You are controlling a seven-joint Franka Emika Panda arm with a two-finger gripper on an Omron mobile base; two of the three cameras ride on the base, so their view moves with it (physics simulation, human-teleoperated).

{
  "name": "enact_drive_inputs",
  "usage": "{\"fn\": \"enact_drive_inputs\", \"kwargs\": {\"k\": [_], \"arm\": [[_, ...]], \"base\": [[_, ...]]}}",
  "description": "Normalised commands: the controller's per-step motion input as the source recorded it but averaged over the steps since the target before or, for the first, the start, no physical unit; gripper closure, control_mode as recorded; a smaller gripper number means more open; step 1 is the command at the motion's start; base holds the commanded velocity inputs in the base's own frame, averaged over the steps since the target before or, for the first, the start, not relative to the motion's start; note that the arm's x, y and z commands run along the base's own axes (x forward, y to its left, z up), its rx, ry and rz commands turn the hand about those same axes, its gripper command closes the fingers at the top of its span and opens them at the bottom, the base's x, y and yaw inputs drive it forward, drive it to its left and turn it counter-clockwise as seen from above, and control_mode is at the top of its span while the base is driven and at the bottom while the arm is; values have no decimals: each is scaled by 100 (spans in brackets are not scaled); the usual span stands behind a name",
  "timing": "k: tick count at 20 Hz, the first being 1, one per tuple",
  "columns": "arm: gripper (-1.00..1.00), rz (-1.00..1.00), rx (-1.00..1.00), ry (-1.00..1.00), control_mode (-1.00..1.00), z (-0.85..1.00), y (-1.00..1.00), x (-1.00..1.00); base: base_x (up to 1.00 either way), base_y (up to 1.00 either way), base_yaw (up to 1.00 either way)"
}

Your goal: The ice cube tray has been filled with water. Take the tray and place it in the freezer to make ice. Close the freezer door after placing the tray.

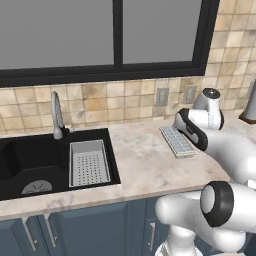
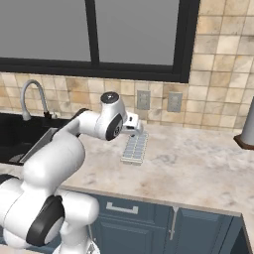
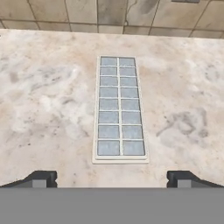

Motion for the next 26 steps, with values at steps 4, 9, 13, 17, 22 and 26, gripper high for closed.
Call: {"fn": "enact_drive_inputs", "kwargs": {"k": [4,9,13,17,22,26], "arm": [[-100,0,1,6,-100,0,-3,38],[-100,0,0,0,-100,0,-1,37],[-100,1,0,0,-100,-2,0,33],[-100,2,0,0,-100,-10,0,30],[-100,5,0,0,-100,-14,0,33],[-100,6,0,0,-100,-18,0,33]], "base": [[0,0,0],[0,0,0],[0,0,0],[0,0,0],[0,0,0],[0,0,0]]}}
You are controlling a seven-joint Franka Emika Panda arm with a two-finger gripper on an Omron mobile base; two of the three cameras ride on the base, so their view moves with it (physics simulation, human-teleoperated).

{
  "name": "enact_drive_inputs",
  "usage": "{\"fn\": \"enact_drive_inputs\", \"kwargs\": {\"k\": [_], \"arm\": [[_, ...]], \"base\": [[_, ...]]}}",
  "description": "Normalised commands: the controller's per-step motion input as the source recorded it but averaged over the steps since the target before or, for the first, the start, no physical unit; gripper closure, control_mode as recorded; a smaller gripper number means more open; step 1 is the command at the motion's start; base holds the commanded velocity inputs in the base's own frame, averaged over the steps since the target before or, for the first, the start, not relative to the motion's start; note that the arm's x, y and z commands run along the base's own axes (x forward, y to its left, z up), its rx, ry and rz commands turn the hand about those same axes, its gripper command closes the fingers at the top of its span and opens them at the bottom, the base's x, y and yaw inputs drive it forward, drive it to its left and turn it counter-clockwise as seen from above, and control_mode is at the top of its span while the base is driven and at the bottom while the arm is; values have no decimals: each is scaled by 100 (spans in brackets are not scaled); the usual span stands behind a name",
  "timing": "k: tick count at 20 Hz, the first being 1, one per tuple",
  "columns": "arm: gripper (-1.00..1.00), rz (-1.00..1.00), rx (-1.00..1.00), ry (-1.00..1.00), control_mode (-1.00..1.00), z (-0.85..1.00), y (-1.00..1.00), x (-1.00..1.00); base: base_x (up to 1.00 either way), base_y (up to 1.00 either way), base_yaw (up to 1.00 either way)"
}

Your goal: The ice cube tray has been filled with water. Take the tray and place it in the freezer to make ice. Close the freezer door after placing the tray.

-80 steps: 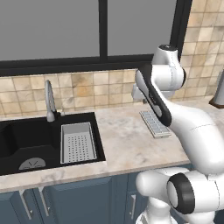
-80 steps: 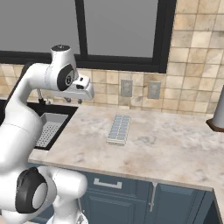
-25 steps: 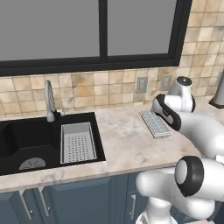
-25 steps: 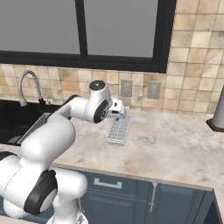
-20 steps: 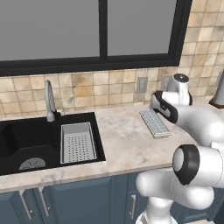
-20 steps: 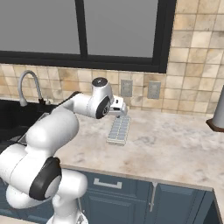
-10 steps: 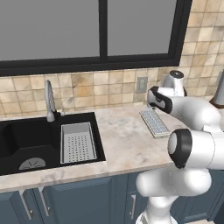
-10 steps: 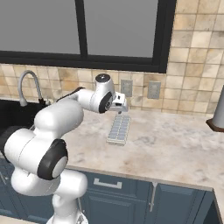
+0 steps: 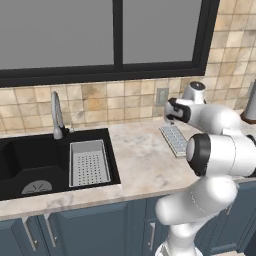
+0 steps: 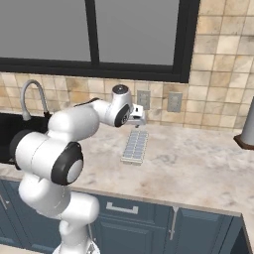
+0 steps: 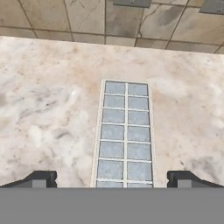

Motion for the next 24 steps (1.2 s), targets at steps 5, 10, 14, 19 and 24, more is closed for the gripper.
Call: {"fn": "enact_drive_inputs", "kwargs": {"k": [5,10,14,19,24], "arm": [[-100,6,0,0,-100,-16,-2,34],[-100,6,0,0,-100,-17,-7,34],[-100,6,0,0,-100,-21,-8,38],[-100,3,0,0,-100,-23,-1,47],[-100,1,0,0,-100,-18,0,50]], "base": [[0,0,0],[0,0,0],[0,0,0],[0,0,0],[0,0,0]]}}
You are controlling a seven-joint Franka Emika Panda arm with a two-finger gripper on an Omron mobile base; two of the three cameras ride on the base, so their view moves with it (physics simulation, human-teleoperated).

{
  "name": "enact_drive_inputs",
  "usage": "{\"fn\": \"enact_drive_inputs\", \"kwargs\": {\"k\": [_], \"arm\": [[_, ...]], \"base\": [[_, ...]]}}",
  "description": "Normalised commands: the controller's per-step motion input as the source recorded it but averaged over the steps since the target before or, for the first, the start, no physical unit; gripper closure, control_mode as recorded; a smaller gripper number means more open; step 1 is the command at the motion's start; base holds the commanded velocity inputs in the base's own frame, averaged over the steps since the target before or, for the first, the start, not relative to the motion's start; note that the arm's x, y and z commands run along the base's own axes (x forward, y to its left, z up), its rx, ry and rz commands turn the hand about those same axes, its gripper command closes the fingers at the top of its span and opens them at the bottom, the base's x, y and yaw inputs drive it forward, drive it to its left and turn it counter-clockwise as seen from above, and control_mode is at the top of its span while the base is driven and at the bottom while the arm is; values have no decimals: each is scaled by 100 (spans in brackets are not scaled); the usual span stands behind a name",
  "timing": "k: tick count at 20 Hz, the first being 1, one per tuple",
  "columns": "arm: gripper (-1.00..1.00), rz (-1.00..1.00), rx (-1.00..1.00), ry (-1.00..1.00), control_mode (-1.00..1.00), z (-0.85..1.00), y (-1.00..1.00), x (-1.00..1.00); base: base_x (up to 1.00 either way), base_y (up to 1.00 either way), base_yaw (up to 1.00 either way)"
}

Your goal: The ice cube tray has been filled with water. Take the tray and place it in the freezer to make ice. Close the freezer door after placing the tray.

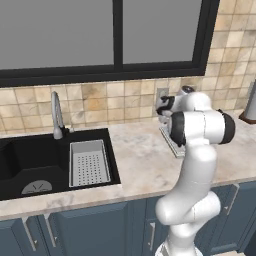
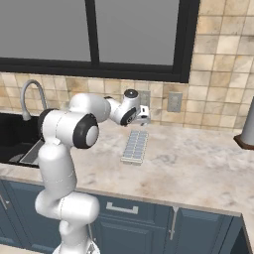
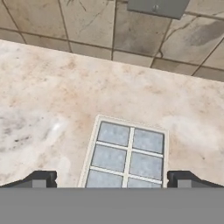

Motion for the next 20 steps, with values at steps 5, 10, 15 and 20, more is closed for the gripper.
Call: {"fn": "enact_drive_inputs", "kwargs": {"k": [5,10,15,20], "arm": [[-100,0,0,0,-100,-16,0,40],[-100,0,0,0,-100,-22,0,26],[-100,0,0,0,-100,-25,0,26],[-100,0,0,0,-100,-23,0,36]], "base": [[0,0,0],[0,0,0],[0,0,0],[0,0,0]]}}
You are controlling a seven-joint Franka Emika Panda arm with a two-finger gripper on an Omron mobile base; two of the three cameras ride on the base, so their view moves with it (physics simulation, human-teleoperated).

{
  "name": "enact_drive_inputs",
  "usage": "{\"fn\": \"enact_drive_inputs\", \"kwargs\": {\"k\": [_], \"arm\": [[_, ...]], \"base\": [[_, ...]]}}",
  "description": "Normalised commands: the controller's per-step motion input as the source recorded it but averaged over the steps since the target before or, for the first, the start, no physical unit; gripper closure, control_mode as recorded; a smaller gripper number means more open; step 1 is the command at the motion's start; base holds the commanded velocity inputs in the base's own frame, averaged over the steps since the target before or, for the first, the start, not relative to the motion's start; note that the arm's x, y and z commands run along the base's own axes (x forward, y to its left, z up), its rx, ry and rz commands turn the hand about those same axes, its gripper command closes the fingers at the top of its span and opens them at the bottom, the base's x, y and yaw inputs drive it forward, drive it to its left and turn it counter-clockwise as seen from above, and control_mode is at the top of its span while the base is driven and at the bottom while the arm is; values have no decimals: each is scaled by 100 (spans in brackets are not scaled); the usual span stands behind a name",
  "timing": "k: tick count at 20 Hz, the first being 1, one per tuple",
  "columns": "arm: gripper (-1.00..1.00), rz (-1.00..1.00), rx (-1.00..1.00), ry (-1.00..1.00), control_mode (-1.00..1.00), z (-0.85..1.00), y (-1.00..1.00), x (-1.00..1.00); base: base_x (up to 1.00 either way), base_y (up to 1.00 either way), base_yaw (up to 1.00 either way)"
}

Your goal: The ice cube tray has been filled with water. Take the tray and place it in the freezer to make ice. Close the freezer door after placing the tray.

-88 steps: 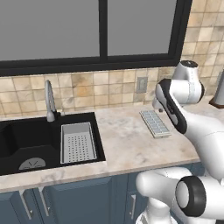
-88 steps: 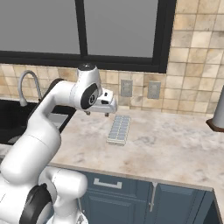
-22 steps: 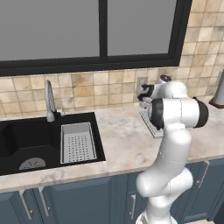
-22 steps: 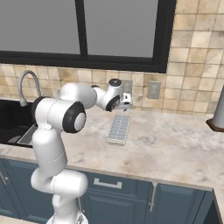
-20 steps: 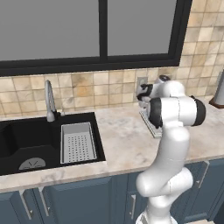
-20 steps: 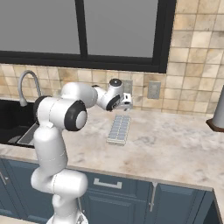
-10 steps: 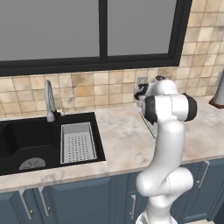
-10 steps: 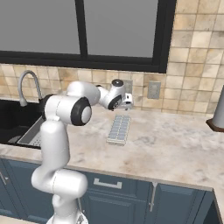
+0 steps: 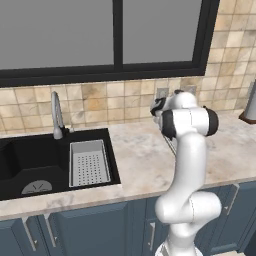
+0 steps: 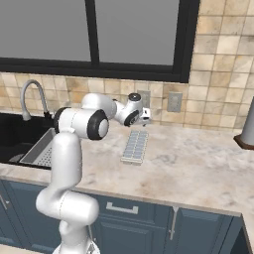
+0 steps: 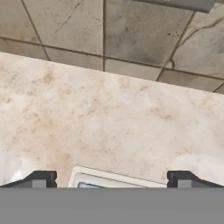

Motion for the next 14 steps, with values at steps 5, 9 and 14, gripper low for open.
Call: {"fn": "enact_drive_inputs", "kwargs": {"k": [5,9,14], "arm": [[-100,0,0,0,-100,-20,0,38],[-100,0,0,0,-100,-19,-1,32],[-100,0,0,5,-100,-17,0,13]], "base": [[0,0,0],[0,0,0],[0,0,0]]}}
